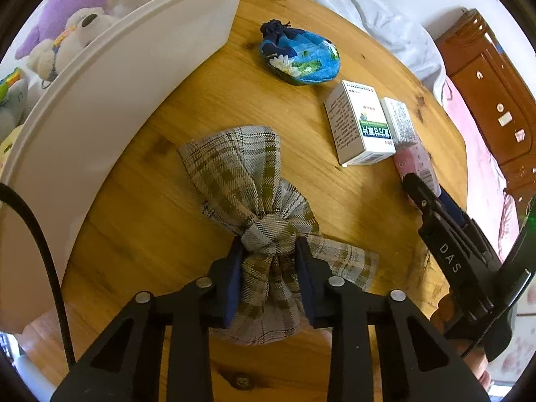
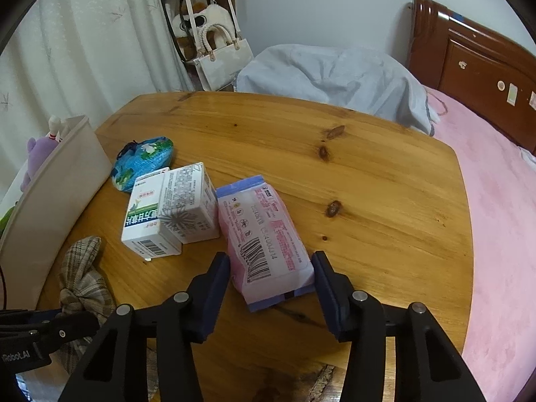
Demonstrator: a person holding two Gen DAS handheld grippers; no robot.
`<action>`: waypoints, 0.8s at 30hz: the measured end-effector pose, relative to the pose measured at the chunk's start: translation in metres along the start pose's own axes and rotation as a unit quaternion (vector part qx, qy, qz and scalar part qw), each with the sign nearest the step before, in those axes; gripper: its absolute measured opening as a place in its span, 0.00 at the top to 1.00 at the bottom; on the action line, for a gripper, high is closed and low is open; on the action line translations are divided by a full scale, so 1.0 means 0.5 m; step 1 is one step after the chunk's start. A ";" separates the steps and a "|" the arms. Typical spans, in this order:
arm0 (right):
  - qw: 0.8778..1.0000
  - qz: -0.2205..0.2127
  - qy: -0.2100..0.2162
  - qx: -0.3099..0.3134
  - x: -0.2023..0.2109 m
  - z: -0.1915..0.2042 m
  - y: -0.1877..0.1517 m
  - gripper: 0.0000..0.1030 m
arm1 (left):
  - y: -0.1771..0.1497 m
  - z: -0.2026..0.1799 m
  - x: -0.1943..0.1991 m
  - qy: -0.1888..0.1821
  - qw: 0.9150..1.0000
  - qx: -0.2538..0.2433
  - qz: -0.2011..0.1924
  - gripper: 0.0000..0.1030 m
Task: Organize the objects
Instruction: 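Lower the left tool onto the plaid bow and close on its knot, then lift the plaid bow over the tray with the left tool while the right tool grasps the pink box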
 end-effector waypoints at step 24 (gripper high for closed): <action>0.999 -0.033 -0.022 -0.014 0.108 0.020 0.027 0.60 | -0.030 -0.036 0.087 -0.089 0.991 -0.099 -0.002 0.74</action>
Point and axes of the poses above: each gripper's, at about its wrist camera, not at the fingertips, and x roughly against the way its jaws point, z to its left, y to its top, the point moved 5 cm from there along -x, roughly the way its jaws point, and after that the axes turned 6 degrees about x, right-handed, at the moved point
